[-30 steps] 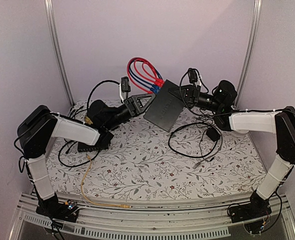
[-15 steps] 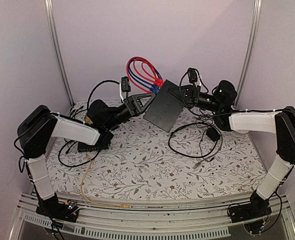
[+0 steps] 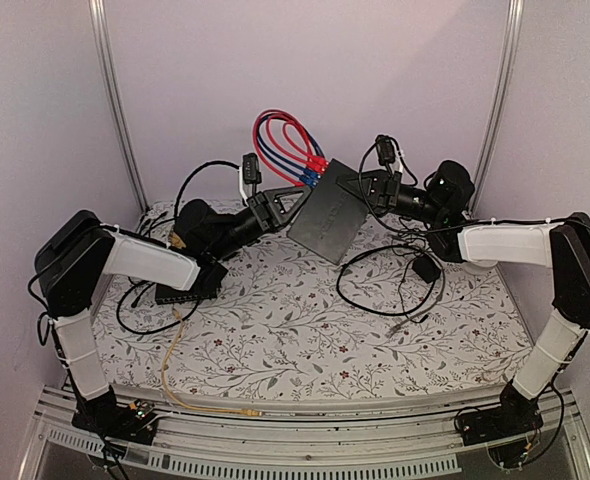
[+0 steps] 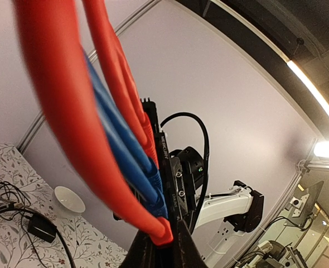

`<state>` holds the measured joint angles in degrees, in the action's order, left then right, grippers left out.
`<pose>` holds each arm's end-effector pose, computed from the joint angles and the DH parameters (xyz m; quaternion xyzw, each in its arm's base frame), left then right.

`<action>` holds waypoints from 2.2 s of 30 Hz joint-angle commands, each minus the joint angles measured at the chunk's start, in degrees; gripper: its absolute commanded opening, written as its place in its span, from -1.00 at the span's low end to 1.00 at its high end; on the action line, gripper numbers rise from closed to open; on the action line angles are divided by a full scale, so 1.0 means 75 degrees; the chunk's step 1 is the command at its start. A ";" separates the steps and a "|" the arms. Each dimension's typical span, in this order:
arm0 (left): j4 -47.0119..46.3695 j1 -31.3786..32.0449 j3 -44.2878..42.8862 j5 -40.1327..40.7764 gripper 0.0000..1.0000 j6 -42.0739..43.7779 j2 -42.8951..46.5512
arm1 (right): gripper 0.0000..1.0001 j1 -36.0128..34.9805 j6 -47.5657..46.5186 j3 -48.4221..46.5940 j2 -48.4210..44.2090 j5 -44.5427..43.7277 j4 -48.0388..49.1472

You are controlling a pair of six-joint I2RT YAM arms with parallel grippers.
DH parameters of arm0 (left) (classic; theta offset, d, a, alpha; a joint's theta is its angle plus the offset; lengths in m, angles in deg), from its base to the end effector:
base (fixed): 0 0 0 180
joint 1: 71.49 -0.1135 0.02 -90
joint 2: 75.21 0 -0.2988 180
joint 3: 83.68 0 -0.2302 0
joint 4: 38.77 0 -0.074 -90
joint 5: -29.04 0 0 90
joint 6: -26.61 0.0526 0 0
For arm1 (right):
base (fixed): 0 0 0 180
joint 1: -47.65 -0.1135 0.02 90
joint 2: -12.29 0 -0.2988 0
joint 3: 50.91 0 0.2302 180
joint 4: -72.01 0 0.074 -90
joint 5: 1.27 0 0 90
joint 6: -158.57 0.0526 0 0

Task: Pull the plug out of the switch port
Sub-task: Pull the connector from the switch port.

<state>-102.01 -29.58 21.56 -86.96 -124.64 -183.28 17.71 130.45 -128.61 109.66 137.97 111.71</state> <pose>0.2898 -0.2911 0.3317 0.1101 0.5135 -0.7309 0.4360 0.3067 0.2226 0.3695 -0.1847 0.5950 0.7012 0.3467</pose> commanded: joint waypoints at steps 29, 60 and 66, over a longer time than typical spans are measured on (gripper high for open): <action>-0.0697 0.0308 -0.0446 -0.0109 -1.00 -0.1162 -0.0429 | -0.97 -0.0069 -0.0467 -0.0063 -0.0261 0.0215 0.0664; 0.0387 0.0310 0.0237 0.1293 -1.00 -0.0433 0.0646 | -0.97 -0.0052 -0.0798 -0.0163 -0.0396 0.0256 0.0150; 0.0441 0.0283 0.0310 0.1422 -1.00 -0.0342 0.0792 | -0.97 -0.0042 -0.0800 -0.0134 -0.0416 0.0294 0.0146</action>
<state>-97.16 -27.62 23.50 -79.11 -128.75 -180.51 17.98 126.08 -128.61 109.55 138.78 110.00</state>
